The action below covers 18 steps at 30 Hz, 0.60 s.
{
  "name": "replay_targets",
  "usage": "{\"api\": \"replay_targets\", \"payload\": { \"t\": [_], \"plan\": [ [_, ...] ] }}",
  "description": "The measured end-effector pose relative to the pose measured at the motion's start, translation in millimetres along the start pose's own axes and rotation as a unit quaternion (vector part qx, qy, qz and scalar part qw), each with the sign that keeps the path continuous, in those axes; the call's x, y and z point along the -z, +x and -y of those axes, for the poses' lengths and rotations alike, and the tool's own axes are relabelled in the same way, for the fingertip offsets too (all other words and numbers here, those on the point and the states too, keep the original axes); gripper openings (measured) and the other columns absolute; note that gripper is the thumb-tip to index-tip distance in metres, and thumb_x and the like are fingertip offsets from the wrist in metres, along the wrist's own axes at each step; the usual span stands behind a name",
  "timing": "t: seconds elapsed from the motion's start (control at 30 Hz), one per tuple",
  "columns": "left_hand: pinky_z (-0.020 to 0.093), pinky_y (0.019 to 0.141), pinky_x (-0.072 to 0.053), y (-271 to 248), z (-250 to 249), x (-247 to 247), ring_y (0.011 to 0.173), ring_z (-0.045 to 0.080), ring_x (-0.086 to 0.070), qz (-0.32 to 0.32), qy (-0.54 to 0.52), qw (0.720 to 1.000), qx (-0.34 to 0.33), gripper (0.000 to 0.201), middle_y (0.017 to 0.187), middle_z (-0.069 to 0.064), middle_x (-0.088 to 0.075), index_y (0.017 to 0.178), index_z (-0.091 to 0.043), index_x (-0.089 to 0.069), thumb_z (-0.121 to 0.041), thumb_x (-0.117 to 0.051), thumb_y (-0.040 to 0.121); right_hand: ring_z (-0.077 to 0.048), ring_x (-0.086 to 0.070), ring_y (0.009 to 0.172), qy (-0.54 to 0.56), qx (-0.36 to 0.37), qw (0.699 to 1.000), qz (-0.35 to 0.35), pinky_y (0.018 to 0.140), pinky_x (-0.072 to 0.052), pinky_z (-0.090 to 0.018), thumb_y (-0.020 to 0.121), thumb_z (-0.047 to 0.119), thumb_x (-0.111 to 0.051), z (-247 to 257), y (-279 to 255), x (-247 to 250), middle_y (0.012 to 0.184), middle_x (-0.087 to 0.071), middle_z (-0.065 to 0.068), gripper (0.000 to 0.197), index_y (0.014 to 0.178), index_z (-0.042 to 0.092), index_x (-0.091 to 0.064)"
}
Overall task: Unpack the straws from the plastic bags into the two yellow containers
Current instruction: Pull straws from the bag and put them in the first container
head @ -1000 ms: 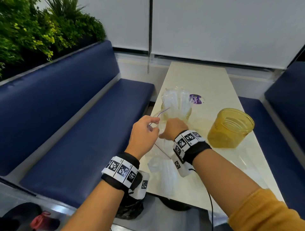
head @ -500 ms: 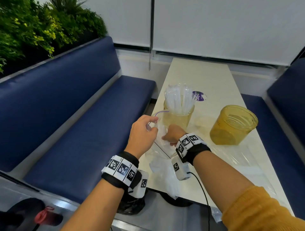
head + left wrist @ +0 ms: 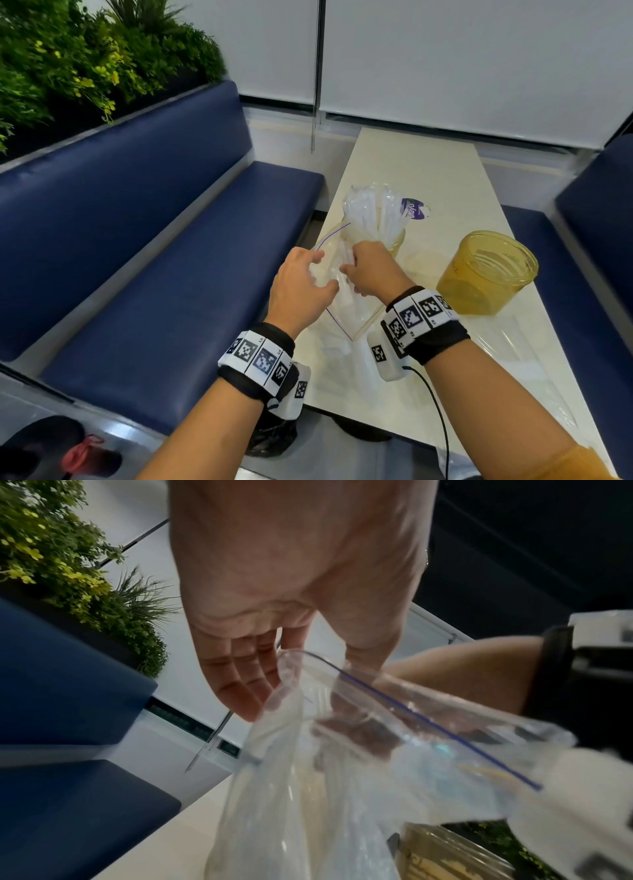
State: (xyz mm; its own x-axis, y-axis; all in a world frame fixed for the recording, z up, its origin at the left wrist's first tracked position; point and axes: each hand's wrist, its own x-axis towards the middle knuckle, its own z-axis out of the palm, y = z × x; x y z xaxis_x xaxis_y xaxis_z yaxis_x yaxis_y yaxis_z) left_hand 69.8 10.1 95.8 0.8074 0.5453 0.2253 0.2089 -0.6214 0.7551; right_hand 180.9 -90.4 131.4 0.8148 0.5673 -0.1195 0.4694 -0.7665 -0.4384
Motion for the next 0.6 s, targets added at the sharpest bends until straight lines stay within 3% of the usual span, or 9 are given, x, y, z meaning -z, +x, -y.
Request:
{"api": "replay_targets", "payload": {
  "t": [0.1, 0.17, 0.23, 0.27, 0.33, 0.43, 0.53, 0.6],
  "plan": [
    [0.033, 0.084, -0.053, 1.6, -3.3, -6.0, 0.095, 0.011, -0.058, 0.038, 0.014, 0.999, 0.016, 0.071, 0.119, -0.011, -0.050, 0.136, -0.023, -0.057, -0.046, -0.083, 0.075, -0.029, -0.071, 0.085, 0.012, 0.052, 0.998, -0.029, 0.079, -0.058, -0.039, 0.097, 0.027, -0.064, 11.4, -5.9, 19.5, 0.090, -0.069, -0.013, 0.024, 0.079, 0.015, -0.053],
    [0.036, 0.085, -0.053, 2.0, -7.5, -10.0, 0.096, 0.012, -0.055, 0.056, 0.024, 0.998, 0.025, 0.073, 0.116, -0.011, -0.050, 0.131, -0.023, -0.057, -0.056, -0.084, 0.071, -0.016, -0.069, 0.065, 0.055, 0.089, 0.993, -0.048, 0.060, -0.054, -0.025, 0.098, 0.025, -0.062, 21.8, -11.8, 34.9, 0.075, -0.066, -0.006, 0.030, 0.070, 0.021, -0.050],
    [0.033, 0.076, -0.050, 3.4, -12.0, -14.3, 0.087, 0.011, -0.054, 0.049, 0.011, 0.998, 0.034, 0.053, 0.106, -0.009, -0.051, 0.111, -0.027, -0.058, -0.058, -0.080, 0.074, -0.003, -0.060, 0.045, 0.112, 0.135, 0.983, -0.058, 0.051, -0.046, -0.018, 0.099, 0.026, -0.062, 32.9, -17.8, 47.6, 0.066, -0.064, 0.000, 0.022, 0.078, 0.018, -0.057],
    [0.032, 0.071, -0.050, 4.6, -13.2, -16.6, 0.083, 0.011, -0.055, 0.039, -0.009, 0.999, 0.036, 0.041, 0.099, -0.008, -0.053, 0.101, -0.028, -0.057, -0.056, -0.077, 0.077, -0.002, -0.059, 0.042, 0.141, 0.157, 0.976, -0.059, 0.051, -0.047, -0.018, 0.099, 0.026, -0.062, 37.3, -19.7, 51.3, 0.066, -0.065, -0.001, 0.018, 0.085, 0.014, -0.061],
    [0.033, 0.061, -0.049, 7.3, -12.7, -21.4, 0.072, 0.012, -0.059, 0.014, -0.067, 0.997, 0.035, 0.025, 0.086, -0.007, -0.058, 0.089, -0.027, -0.056, -0.049, -0.067, 0.087, -0.005, -0.063, 0.048, 0.188, 0.185, 0.963, -0.064, 0.053, -0.053, -0.023, 0.098, 0.025, -0.063, 43.7, -19.6, 53.6, 0.074, -0.069, -0.004, 0.017, 0.096, 0.009, -0.065],
    [0.031, 0.054, -0.042, 9.7, -13.4, -23.6, 0.056, 0.011, -0.051, -0.016, -0.125, 0.991, 0.036, 0.020, 0.071, -0.001, -0.062, 0.080, -0.023, -0.056, -0.033, -0.057, 0.096, -0.013, -0.070, 0.068, 0.225, 0.201, 0.951, -0.060, 0.064, -0.058, -0.025, 0.097, 0.028, -0.065, 42.8, -13.6, 47.5, 0.088, -0.072, -0.005, 0.021, 0.105, 0.008, -0.067],
    [0.027, 0.050, -0.037, 10.6, -15.2, -20.8, 0.052, 0.009, -0.044, -0.017, -0.149, 0.988, 0.039, 0.028, 0.061, -0.008, -0.054, 0.071, -0.028, -0.053, -0.016, -0.055, 0.097, -0.010, -0.064, 0.065, 0.201, 0.201, 0.958, -0.022, 0.064, -0.053, -0.025, 0.097, 0.032, -0.063, 37.8, -11.8, 35.5, 0.084, -0.070, -0.004, 0.023, 0.100, 0.009, -0.067],
    [0.028, 0.050, -0.038, 11.1, -13.3, -20.9, 0.053, 0.011, -0.045, -0.013, -0.154, 0.987, 0.047, 0.024, 0.062, -0.008, -0.054, 0.073, -0.028, -0.054, -0.018, -0.059, 0.096, -0.005, -0.061, 0.067, 0.184, 0.207, 0.961, -0.022, 0.068, -0.048, -0.022, 0.100, 0.030, -0.059, 37.8, -12.3, 33.0, 0.083, -0.067, -0.001, 0.019, 0.097, 0.012, -0.064]
  ]
}}
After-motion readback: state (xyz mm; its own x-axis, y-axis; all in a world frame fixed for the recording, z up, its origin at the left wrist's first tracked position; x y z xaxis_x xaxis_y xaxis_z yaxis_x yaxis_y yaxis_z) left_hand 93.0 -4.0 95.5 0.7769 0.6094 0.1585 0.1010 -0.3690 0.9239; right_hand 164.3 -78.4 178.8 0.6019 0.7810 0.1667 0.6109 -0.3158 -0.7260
